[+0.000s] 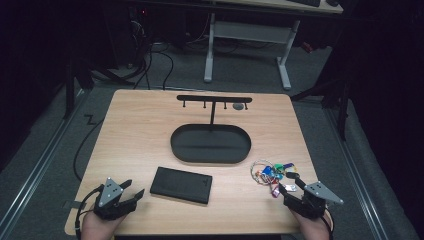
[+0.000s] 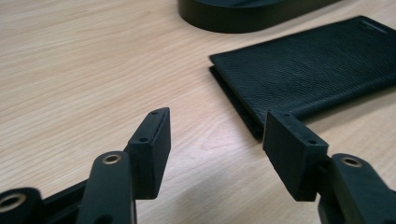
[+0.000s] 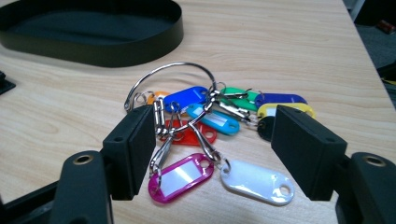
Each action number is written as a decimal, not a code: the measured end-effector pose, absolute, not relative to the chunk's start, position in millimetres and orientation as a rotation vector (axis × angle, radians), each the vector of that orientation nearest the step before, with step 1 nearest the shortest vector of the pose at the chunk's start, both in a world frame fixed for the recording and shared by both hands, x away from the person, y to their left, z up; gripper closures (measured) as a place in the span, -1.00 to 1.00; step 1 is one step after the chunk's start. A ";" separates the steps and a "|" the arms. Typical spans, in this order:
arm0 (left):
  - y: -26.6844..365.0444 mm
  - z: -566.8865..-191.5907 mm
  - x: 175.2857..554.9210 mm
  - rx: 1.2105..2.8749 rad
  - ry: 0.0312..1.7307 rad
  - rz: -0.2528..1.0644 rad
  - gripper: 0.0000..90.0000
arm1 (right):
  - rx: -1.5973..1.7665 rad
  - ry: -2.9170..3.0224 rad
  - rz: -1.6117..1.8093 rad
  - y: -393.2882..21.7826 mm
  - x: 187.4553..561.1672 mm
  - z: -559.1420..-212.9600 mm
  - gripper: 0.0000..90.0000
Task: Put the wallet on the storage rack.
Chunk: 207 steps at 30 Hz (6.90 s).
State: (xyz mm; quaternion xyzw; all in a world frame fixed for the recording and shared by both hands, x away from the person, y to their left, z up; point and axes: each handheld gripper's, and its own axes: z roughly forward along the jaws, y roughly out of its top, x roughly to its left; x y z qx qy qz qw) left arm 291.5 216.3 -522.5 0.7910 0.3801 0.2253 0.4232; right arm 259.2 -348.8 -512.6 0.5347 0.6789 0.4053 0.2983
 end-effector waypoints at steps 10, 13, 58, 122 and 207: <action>210.4 -520.7 288.9 1.990 0.915 0.605 -0.11 | 1.412 1.789 1.080 -348.8 254.1 -508.8 -0.20; 207.2 -521.0 285.1 2.009 0.890 0.613 -0.11 | 1.425 1.787 1.102 -347.9 255.6 -508.7 -0.19; 87.5 -522.2 266.9 2.237 0.549 0.305 0.79 | 1.403 1.832 1.068 -348.3 261.2 -513.2 -0.22; 145.4 -524.8 345.6 2.118 0.876 0.688 0.90 | 1.402 1.864 1.101 -346.6 261.8 -515.0 -0.22; 104.5 -524.2 249.9 2.271 0.442 0.641 0.65 | 1.411 1.877 1.105 -344.0 263.2 -516.1 -0.23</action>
